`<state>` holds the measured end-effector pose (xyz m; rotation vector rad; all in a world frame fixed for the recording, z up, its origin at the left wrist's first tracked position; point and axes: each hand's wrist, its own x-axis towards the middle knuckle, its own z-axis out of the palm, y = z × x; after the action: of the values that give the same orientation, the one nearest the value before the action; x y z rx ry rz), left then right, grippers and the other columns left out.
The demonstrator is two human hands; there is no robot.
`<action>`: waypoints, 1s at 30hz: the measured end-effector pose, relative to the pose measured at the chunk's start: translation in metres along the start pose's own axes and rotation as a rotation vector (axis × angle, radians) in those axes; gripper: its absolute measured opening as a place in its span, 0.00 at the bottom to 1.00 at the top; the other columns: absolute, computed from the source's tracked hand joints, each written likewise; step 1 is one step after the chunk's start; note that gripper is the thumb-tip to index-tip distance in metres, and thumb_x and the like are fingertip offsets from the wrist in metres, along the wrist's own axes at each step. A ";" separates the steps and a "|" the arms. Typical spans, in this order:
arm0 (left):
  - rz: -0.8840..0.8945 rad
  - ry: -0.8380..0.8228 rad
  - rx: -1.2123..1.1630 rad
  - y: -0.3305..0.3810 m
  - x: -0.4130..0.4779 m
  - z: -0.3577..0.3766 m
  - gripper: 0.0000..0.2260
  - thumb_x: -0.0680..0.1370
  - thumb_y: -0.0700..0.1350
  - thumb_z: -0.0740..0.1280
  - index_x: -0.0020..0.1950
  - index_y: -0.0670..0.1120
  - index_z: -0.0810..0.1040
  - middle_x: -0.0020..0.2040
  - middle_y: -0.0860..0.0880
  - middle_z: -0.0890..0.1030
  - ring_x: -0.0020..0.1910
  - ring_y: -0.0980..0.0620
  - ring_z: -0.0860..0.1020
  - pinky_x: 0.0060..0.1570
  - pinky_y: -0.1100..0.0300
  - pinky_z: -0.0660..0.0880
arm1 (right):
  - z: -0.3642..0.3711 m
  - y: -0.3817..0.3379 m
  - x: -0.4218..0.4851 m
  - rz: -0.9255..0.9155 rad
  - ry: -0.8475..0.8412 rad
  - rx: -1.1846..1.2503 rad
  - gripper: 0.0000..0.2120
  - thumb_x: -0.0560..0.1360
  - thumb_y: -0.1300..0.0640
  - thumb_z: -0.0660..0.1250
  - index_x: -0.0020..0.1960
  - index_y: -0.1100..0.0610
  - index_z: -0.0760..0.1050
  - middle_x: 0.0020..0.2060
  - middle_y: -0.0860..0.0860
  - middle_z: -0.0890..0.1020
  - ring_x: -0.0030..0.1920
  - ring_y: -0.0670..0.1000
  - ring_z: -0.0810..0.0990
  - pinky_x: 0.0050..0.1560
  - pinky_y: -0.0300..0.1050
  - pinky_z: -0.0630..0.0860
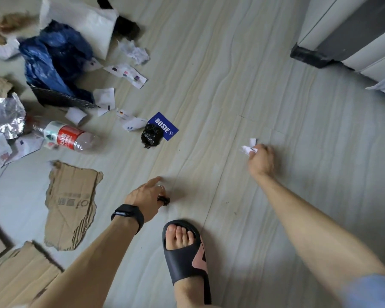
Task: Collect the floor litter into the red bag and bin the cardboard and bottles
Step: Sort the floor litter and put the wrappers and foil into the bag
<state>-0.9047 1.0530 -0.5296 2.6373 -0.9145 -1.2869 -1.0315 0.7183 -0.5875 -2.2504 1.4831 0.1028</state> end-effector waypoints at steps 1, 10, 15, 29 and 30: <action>-0.021 0.015 -0.046 -0.003 -0.006 -0.004 0.05 0.79 0.48 0.66 0.52 0.59 0.76 0.71 0.60 0.70 0.51 0.53 0.80 0.44 0.59 0.75 | 0.009 -0.014 -0.020 -0.061 -0.056 0.006 0.11 0.80 0.60 0.64 0.59 0.63 0.78 0.57 0.63 0.77 0.61 0.63 0.74 0.56 0.48 0.65; -0.276 0.233 -0.233 -0.072 -0.109 -0.056 0.01 0.80 0.51 0.65 0.51 0.57 0.76 0.37 0.57 0.82 0.36 0.57 0.80 0.36 0.59 0.78 | 0.041 -0.161 -0.186 -0.384 -0.646 0.197 0.15 0.76 0.58 0.72 0.62 0.56 0.76 0.55 0.54 0.83 0.54 0.54 0.81 0.45 0.37 0.68; -0.469 0.484 -0.299 -0.152 -0.223 -0.089 0.03 0.80 0.54 0.65 0.50 0.56 0.76 0.35 0.56 0.83 0.34 0.57 0.80 0.35 0.59 0.78 | 0.010 -0.281 -0.273 -0.820 -0.770 0.223 0.08 0.77 0.56 0.70 0.55 0.54 0.82 0.50 0.48 0.85 0.51 0.48 0.81 0.48 0.36 0.72; -0.936 1.025 -0.420 -0.288 -0.593 -0.051 0.03 0.76 0.55 0.69 0.43 0.58 0.78 0.30 0.64 0.81 0.31 0.65 0.79 0.36 0.63 0.78 | -0.112 -0.462 -0.552 -1.634 -0.717 0.102 0.03 0.72 0.52 0.72 0.42 0.51 0.81 0.36 0.47 0.84 0.41 0.48 0.82 0.44 0.46 0.79; -0.955 1.035 -0.453 -0.292 -0.607 -0.035 0.03 0.76 0.55 0.70 0.43 0.58 0.78 0.30 0.64 0.81 0.30 0.66 0.79 0.35 0.63 0.78 | -0.113 -0.461 -0.571 -1.641 -0.730 0.132 0.04 0.72 0.52 0.72 0.41 0.51 0.81 0.33 0.47 0.84 0.37 0.48 0.82 0.41 0.45 0.79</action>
<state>-1.0252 1.6128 -0.1732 2.7225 0.7317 0.0553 -0.8821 1.3138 -0.1694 -2.2055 -0.8059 0.2388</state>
